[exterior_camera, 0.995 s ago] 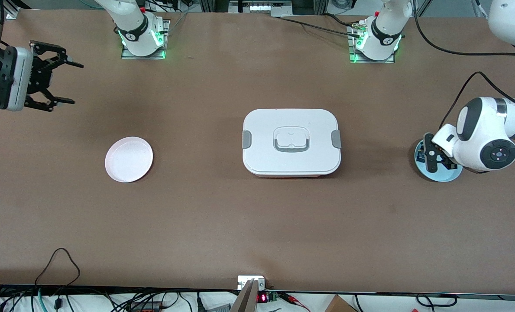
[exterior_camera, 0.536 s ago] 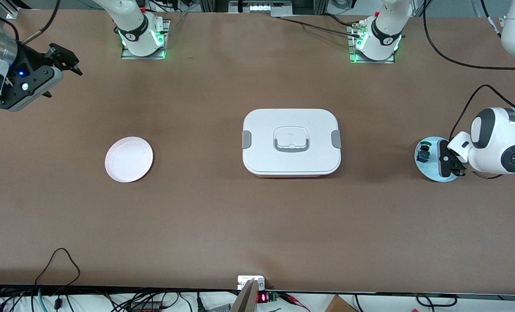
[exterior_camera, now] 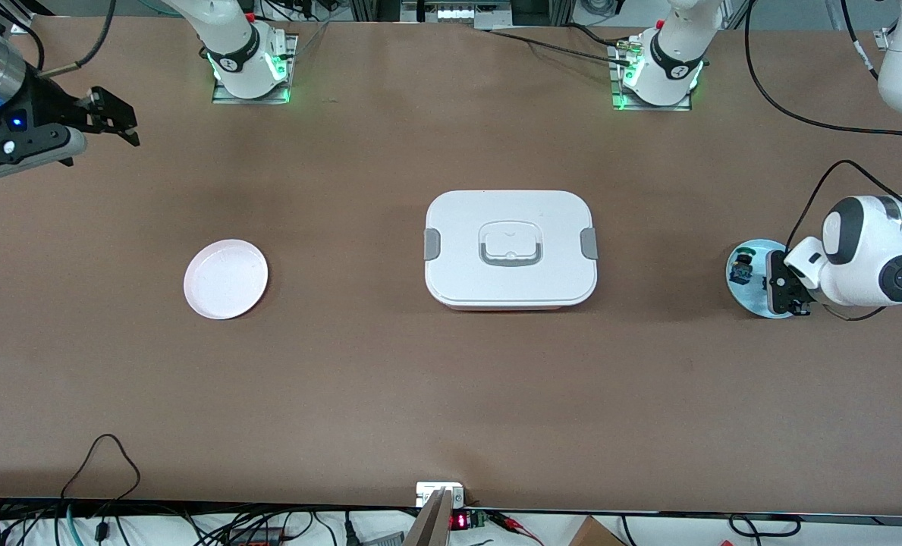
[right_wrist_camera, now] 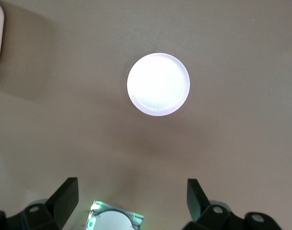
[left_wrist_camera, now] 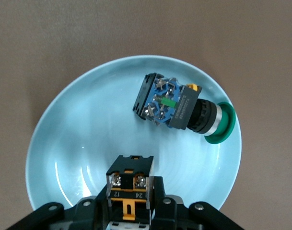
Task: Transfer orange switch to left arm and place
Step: 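Lower the switch onto the blue plate while the right arm returns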
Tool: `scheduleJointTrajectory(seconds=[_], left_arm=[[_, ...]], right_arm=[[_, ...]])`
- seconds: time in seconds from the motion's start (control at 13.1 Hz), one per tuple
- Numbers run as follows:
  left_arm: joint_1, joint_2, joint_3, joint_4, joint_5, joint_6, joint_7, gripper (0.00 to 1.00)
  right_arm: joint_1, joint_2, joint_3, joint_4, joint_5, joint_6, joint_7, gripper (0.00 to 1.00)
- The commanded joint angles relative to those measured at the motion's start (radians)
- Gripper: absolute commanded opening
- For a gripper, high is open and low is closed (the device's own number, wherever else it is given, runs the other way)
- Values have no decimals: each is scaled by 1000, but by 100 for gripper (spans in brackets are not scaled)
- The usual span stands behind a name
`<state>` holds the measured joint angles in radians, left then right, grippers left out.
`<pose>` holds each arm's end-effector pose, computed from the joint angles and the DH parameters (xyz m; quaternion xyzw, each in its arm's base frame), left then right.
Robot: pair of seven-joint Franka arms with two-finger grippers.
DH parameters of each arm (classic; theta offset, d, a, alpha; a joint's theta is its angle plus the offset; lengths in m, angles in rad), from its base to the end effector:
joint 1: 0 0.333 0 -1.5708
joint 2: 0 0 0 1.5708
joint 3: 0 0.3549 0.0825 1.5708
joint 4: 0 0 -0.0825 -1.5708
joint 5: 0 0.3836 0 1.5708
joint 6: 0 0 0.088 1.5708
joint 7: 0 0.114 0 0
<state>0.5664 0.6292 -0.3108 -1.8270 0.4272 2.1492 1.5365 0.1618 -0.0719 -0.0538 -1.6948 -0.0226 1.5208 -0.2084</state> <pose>0.6081 0.1931 0.2073 0.7132 -0.6861 -0.1322 0.0569 0.5175 0.0523 0.6329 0.9862 0.1575 -0.0515 0.0068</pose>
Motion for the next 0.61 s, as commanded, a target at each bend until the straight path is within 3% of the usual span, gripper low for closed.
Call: scheduleJointTrajectory(seconds=[0.0,0.08,0.15,0.54], left_arm=[[20,3,-14,11,22,9,17,32],[20,1,-16,11,22,8,17,51],[21,0,-16,11,22,5,22,100],[10,-71,-60,31,4,-124,-28,100]], right_arm=[[2,-148,14,-245,-23,178,81,100],[-2,-151,11,-247,-23,183,66,100],[1,-141,12,-232,-22,176,64,100],[-5,-71,3,-140,-16,197,28,100]])
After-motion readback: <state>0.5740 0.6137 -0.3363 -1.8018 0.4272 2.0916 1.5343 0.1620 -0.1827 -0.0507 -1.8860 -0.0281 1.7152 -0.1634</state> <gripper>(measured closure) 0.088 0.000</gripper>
